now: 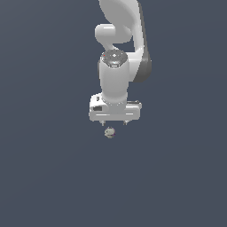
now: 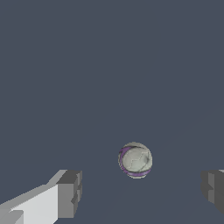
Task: Pick up the object and move it to a goal position.
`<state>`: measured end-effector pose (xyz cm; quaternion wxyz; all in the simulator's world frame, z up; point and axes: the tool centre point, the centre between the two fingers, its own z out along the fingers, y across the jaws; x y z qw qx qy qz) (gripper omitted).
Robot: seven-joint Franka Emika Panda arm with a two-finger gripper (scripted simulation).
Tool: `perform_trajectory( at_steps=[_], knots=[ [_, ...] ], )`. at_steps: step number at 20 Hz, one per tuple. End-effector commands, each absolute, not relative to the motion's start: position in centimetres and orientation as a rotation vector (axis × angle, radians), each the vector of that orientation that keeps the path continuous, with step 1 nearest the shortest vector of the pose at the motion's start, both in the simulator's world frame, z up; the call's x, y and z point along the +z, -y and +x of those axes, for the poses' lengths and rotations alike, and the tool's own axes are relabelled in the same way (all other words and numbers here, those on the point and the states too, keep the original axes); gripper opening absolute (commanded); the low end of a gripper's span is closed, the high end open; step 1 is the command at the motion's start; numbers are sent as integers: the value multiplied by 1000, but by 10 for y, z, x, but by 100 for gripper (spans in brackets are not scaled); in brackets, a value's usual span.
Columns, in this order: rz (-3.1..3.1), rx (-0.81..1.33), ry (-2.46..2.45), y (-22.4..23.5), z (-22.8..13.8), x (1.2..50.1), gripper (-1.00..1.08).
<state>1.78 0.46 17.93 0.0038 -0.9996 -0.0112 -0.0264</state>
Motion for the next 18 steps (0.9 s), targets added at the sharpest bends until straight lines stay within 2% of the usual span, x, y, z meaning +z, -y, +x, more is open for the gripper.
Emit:
perform_trajectory(
  at_steps=[1, 12, 18],
  knots=[
    [-3133, -83, 35, -5, 18, 179, 100],
    [-3096, -135, 80, -29, 27, 196, 100],
    [-3104, -115, 47, -21, 22, 180, 100]
  ],
)
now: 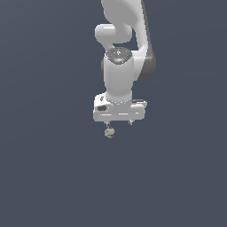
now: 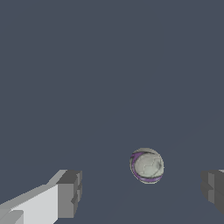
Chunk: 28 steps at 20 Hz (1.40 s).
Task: Pick up the object and move it to a goal position.
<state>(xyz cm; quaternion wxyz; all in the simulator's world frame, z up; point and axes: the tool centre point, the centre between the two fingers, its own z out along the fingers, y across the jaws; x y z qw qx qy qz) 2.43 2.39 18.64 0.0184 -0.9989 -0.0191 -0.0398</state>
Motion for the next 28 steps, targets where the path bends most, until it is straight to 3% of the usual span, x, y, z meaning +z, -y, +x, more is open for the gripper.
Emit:
perform_trajectory(
  at_steps=[1, 11, 28],
  knots=[
    [-3106, -108, 35, -19, 20, 174, 100],
    [-3134, -14, -128, 14, -11, 98, 100],
    [-3138, 0, -152, 18, -19, 51, 100]
  ],
)
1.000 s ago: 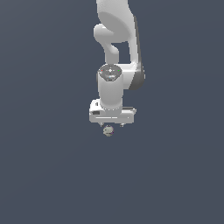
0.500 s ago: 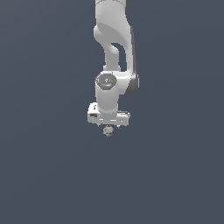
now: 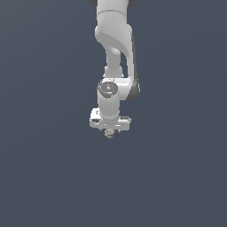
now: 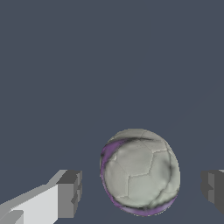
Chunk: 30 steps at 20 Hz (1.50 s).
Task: Pick up the object and move it to a goal position.
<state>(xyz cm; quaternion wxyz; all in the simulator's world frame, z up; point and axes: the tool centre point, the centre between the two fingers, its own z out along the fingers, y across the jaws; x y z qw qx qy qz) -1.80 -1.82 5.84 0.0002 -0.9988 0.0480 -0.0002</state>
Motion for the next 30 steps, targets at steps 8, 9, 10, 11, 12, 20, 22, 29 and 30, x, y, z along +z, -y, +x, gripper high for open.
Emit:
perform_trajectory(
  at_steps=[8, 9, 10, 11, 12, 20, 22, 29, 30],
  knots=[
    [-3138, 0, -153, 18, -18, 37, -100],
    [-3138, 0, -153, 18, -18, 37, -100],
    [-3138, 0, -153, 18, -18, 37, -100],
    [-3138, 0, -153, 18, -18, 37, -100],
    [-3138, 0, -153, 18, -18, 37, -100],
    [-3138, -1, -153, 19, -18, 38, -100],
    [-3138, -1, -153, 21, -18, 42, -100],
    [-3138, -1, -153, 36, -20, 72, -100],
    [-3138, -1, -153, 40, -20, 78, -100]
  ],
)
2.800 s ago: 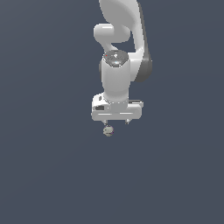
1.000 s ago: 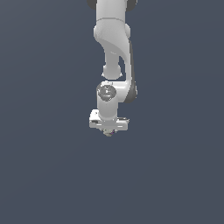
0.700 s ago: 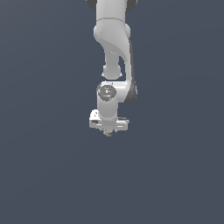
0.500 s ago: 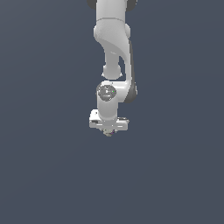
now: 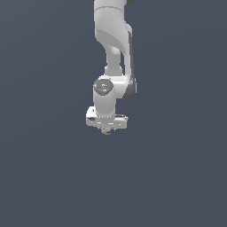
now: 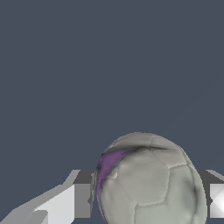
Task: Pick up the object and move it to a goal position.
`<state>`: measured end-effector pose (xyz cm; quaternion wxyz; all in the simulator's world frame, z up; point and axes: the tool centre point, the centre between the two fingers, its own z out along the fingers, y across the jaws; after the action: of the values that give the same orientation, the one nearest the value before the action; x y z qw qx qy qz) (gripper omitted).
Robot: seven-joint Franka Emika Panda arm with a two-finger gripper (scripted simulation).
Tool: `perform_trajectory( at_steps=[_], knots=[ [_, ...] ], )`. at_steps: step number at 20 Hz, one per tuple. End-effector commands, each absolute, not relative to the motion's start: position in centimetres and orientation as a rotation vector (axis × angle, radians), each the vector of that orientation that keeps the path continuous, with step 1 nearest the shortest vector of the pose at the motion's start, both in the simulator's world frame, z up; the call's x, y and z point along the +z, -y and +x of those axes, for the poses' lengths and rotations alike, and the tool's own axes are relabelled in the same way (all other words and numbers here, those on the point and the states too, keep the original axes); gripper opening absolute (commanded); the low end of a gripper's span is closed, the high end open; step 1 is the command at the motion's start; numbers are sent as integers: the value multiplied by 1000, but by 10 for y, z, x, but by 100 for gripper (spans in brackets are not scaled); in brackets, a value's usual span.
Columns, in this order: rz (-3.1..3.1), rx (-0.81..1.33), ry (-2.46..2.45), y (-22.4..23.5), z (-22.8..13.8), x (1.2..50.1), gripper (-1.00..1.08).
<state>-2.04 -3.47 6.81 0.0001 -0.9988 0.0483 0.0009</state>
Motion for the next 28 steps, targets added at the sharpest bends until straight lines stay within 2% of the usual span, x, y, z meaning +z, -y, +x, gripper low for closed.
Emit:
perform_trajectory(
  at_steps=[1, 18, 28],
  knots=[
    [-3138, -1, -153, 44, -21, 86, -100],
    [-3136, 0, -153, 130, -27, 251, -100],
    [-3138, 0, -153, 157, -25, 302, -100]
  ],
)
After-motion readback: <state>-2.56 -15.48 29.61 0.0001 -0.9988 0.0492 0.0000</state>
